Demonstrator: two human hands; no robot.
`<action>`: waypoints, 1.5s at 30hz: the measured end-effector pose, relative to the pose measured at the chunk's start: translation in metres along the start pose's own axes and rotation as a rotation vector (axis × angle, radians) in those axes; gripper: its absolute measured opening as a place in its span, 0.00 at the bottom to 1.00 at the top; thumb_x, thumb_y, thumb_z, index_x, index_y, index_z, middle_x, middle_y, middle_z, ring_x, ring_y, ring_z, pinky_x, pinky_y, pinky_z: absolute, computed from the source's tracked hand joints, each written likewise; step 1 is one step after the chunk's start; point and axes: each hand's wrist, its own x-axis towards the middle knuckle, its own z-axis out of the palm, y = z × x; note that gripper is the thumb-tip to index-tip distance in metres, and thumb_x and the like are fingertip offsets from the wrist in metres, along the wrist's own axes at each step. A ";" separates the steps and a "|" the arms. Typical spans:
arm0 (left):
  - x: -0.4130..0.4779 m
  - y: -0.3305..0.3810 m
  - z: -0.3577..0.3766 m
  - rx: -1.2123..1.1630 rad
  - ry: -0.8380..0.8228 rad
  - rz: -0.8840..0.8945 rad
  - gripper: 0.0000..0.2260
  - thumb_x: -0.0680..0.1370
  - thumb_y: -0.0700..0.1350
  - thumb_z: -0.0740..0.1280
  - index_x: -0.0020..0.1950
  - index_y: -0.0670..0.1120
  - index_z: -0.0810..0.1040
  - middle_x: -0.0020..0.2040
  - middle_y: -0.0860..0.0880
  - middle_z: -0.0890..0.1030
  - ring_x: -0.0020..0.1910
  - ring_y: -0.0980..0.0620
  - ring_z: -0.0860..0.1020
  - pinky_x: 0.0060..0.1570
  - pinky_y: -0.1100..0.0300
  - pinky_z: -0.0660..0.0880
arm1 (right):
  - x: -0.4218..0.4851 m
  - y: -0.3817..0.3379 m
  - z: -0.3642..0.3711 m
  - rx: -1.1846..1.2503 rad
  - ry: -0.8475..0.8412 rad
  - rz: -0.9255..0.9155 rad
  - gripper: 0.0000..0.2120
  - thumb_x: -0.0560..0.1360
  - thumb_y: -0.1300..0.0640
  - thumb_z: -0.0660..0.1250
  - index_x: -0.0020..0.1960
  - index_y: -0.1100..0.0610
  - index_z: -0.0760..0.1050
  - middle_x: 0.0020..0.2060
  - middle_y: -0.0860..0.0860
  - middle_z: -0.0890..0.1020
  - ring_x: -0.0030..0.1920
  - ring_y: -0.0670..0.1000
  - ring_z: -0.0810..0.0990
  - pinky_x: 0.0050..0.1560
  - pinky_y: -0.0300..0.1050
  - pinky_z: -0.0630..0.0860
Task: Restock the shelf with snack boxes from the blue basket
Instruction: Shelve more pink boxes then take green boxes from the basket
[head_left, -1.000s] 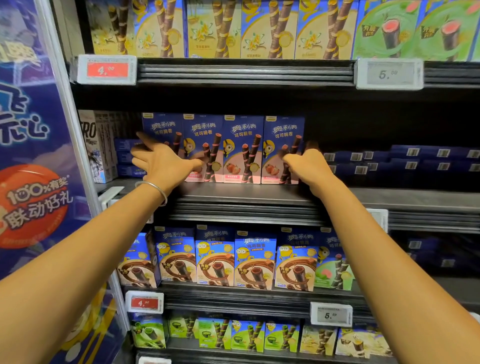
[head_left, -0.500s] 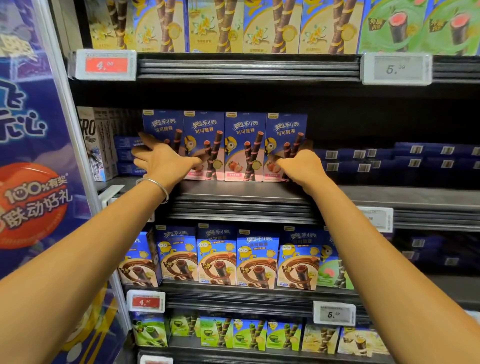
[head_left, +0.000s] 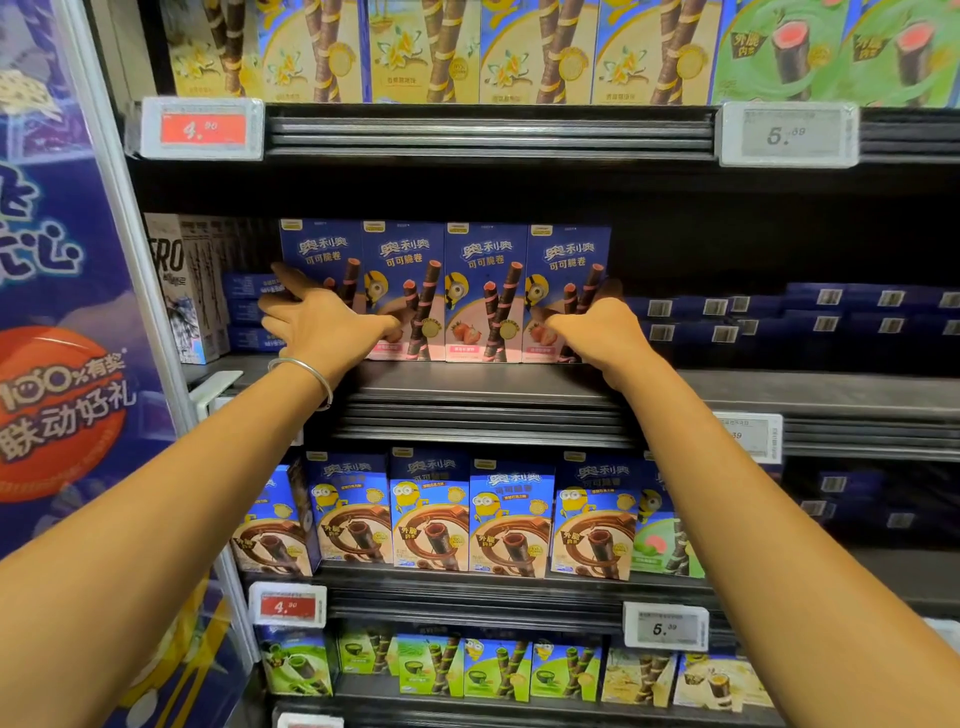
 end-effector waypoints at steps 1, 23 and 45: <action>0.000 0.000 0.000 -0.009 0.001 -0.002 0.64 0.70 0.59 0.81 0.85 0.40 0.37 0.82 0.30 0.48 0.82 0.29 0.50 0.79 0.39 0.55 | 0.000 0.000 -0.001 0.004 -0.006 -0.002 0.11 0.74 0.54 0.73 0.38 0.49 0.72 0.41 0.46 0.79 0.43 0.47 0.76 0.49 0.46 0.76; -0.009 0.003 -0.004 -0.179 0.067 0.033 0.37 0.76 0.57 0.75 0.76 0.43 0.61 0.79 0.37 0.56 0.76 0.32 0.63 0.75 0.39 0.66 | -0.007 -0.012 -0.013 0.289 -0.069 0.058 0.15 0.75 0.55 0.74 0.57 0.56 0.73 0.54 0.52 0.81 0.55 0.52 0.80 0.41 0.40 0.75; -0.080 0.015 -0.009 -0.598 0.189 0.182 0.34 0.80 0.51 0.75 0.80 0.45 0.64 0.65 0.53 0.75 0.60 0.63 0.75 0.58 0.70 0.74 | -0.057 -0.013 -0.067 0.315 -0.177 -0.023 0.37 0.76 0.45 0.72 0.77 0.58 0.60 0.72 0.53 0.72 0.69 0.53 0.73 0.69 0.56 0.72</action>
